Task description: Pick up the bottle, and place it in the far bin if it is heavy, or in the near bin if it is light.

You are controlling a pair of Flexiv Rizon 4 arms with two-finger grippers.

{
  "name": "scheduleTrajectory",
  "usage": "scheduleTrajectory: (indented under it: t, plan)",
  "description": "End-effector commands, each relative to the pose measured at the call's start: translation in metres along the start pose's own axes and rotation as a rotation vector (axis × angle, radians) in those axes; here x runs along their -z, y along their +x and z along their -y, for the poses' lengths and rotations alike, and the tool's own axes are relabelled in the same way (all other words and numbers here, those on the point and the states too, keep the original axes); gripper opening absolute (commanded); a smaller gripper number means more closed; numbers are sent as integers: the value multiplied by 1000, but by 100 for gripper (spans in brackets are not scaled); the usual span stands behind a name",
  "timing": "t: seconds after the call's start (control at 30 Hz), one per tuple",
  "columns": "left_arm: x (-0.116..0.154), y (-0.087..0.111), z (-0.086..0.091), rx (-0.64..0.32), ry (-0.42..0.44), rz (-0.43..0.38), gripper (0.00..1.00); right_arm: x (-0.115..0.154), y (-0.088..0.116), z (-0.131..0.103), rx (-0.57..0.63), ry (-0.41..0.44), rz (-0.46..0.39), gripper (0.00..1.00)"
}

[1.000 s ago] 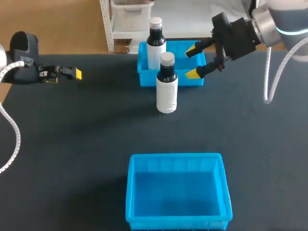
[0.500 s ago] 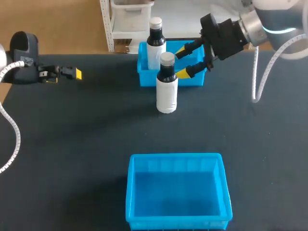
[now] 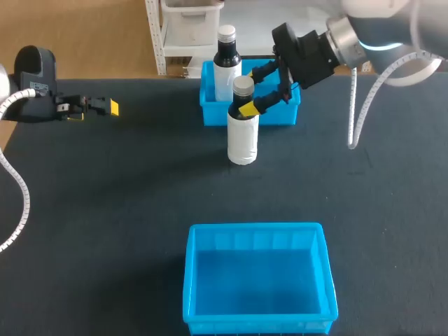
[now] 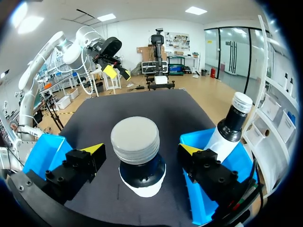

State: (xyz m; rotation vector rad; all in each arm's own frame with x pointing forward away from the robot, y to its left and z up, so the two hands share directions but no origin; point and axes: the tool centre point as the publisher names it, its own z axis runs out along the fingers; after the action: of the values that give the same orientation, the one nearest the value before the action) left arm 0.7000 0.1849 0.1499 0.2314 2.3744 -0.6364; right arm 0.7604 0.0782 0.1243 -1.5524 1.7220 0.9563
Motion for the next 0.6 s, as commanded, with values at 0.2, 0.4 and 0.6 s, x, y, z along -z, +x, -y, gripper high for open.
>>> scheduleTrajectory:
  t: [0.2, 0.4, 0.6]
  plan:
    - [0, 0, 0, 0, 0, 0, 100, -6, 0, 1, -18, -7, 8, 100]
    - [0, 0, 0, 0, 0, 0, 100, -8, 0, 0, -20, -10, 7, 96]
    - [0, 0, 0, 0, 0, 0, 100, -9, 1, -1, -19, -11, 5, 68]
